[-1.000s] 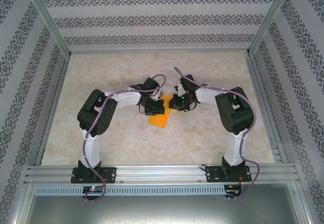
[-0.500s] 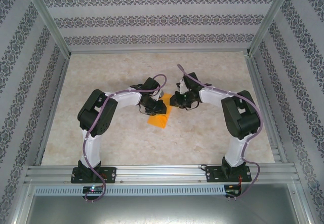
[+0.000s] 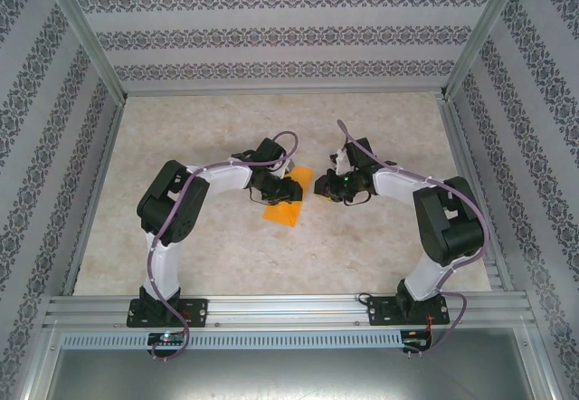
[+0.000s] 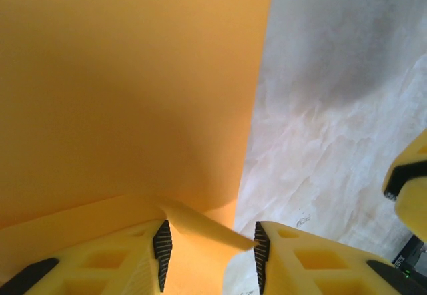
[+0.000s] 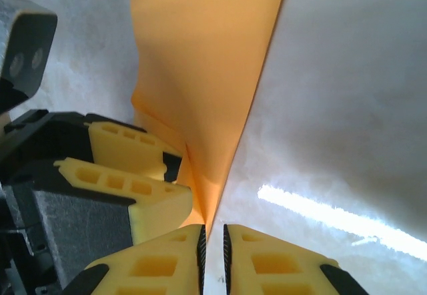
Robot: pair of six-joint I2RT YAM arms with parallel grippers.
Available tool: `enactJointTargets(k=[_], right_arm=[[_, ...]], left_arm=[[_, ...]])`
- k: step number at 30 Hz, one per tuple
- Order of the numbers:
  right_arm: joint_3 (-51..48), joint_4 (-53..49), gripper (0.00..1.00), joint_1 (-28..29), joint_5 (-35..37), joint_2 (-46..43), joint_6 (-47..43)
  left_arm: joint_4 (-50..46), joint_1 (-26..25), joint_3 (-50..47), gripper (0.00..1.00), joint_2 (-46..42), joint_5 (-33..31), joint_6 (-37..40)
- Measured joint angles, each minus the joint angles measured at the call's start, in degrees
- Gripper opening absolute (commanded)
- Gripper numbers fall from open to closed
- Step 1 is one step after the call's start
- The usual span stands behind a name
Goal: Fold a paper plane with a square sheet of paper (pick it up from the middle)
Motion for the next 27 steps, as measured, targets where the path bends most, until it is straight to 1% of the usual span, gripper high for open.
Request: enactJointTargets(k=[3, 5, 12, 16, 19, 27], right_arm=[[-2.1, 1.49, 0.16, -0.11, -1.36, -1.44, 0.94], [-3.87, 3.06, 0.15, -0.09, -2.49, -2.45, 2.05], [-8.48, 8.0, 0.11, 0.46, -4.85, -4.81, 7.08], [-10.05, 11.82, 0.08, 2.93, -5.27, -5.14, 10.67], [-11.61, 15.61, 0.05, 5.29, -5.33, -5.14, 13.84], [-13.57, 23.28, 0.03, 10.86, -4.92, -3.65, 20.06]], left_arm=[[1.11, 0.0, -0.59, 0.46, -0.33, 0.17, -0.52], [1.81, 0.0, -0.96, 0.49, -0.55, 0.2, -1.01], [4.28, 0.0, -2.64, 0.5, -1.62, 0.15, -2.82], [4.98, 0.0, -3.43, 0.46, -1.95, 0.0, -3.96], [5.38, 0.04, -4.0, 0.42, -2.19, -0.09, -4.57], [5.84, 0.07, -4.66, 0.41, -2.36, -0.2, -5.73]])
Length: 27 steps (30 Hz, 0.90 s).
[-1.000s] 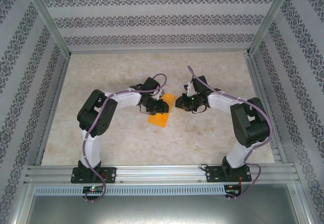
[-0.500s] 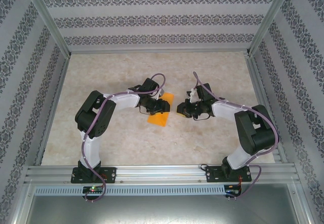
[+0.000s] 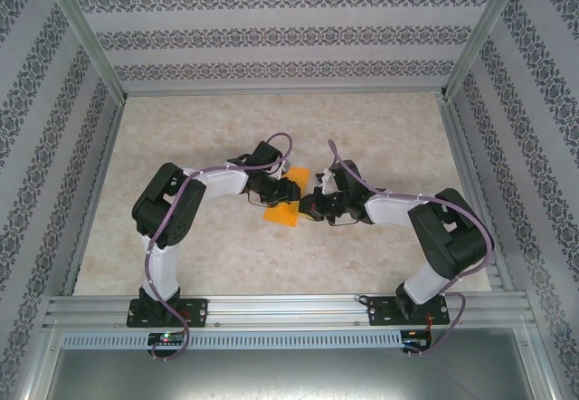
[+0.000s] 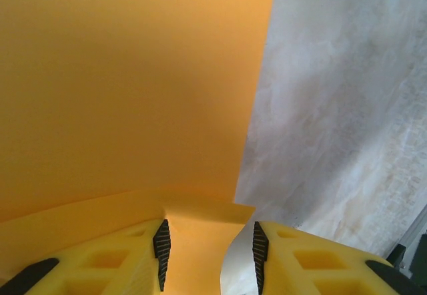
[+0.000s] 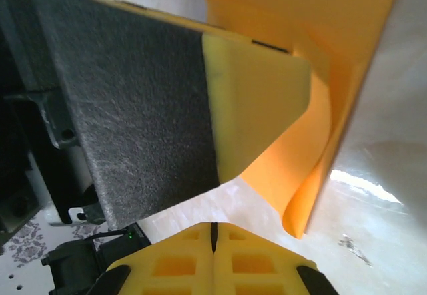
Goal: Fold a paper plane with a square sheet of paper (pick it up from the middle)
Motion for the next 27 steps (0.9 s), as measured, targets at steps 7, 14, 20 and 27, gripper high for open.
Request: enactJointTargets(k=[7, 14, 20, 27], right_arm=[[0.11, 2.45, 0.02, 2.75, 1.42, 4.61, 1.4], [2.38, 0.74, 0.02, 3.48, 4.07, 7.04, 0.22], [4.07, -2.75, 0.02, 3.48, 6.51, 7.04, -2.43], [4.42, -6.62, 0.02, 3.48, 8.2, 7.1, -5.03]], left_arm=[[0.39, 0.09, -0.15, 0.42, 0.0, 0.15, -0.2], [0.46, 0.15, -0.22, 0.42, -0.02, 0.13, -0.22], [0.46, 0.28, -0.22, 0.42, -0.02, 0.15, -0.22], [0.48, 0.37, -0.22, 0.43, -0.02, 0.13, -0.22]])
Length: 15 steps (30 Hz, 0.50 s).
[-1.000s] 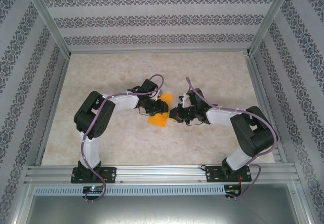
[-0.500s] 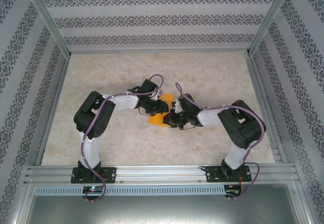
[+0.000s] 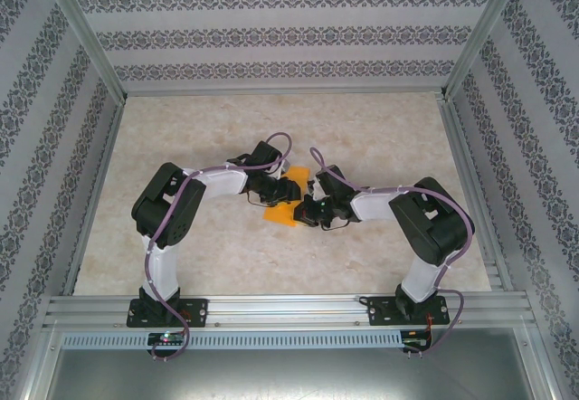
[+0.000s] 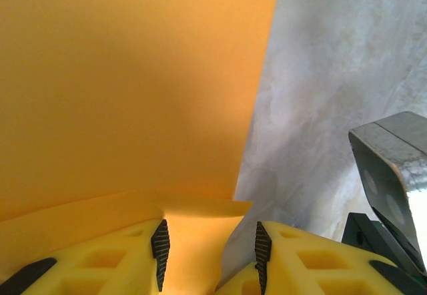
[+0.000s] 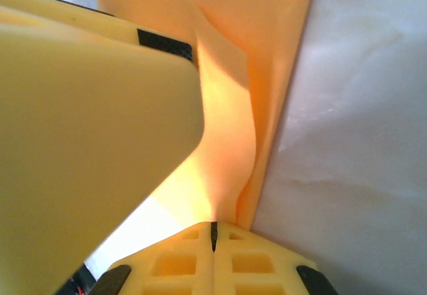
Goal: Fold a paper plane with a square sheet of paper (pick it up from the middle)
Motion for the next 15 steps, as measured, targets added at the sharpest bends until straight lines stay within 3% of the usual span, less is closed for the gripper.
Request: enactJointTargets(k=[15], right_arm=[[1.81, -3.65, 0.02, 0.26, 2.12, 0.0, -3.15]], left_arm=[[-0.13, 0.11, 0.35, 0.46, -0.52, -0.68, -0.07]])
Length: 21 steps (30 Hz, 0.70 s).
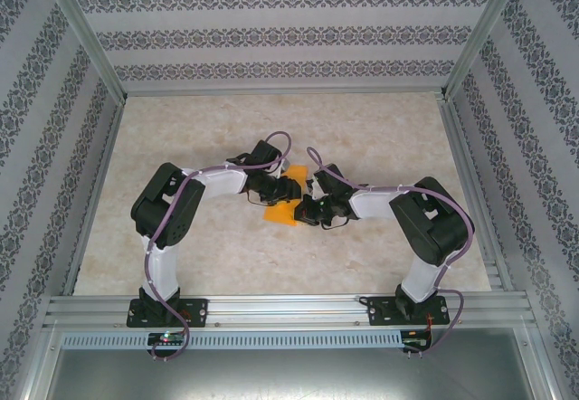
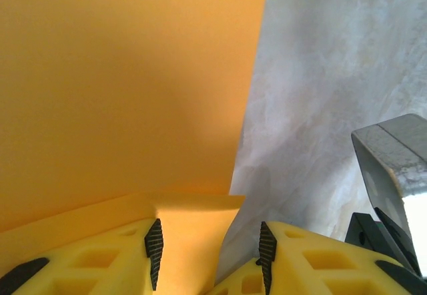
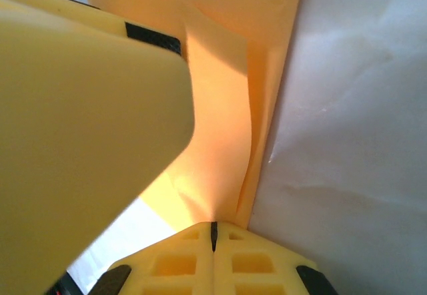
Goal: Fold a paper plane with a square sheet of paper (pick it up from the middle)
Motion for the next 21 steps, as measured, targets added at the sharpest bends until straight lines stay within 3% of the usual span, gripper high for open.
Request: enactJointTargets(k=[6, 21], right_arm=[[0.0, 0.0, 0.02, 0.0, 0.15, 0.0, 0.02], [0.11, 0.0, 0.03, -0.02, 0.17, 0.0, 0.02]], left_arm=[[-4.15, 0.0, 2.23, 0.46, -2.47, -2.4, 2.99], [-18.29, 0.26, 9.44, 0.43, -1.03, -8.48, 20.44]])
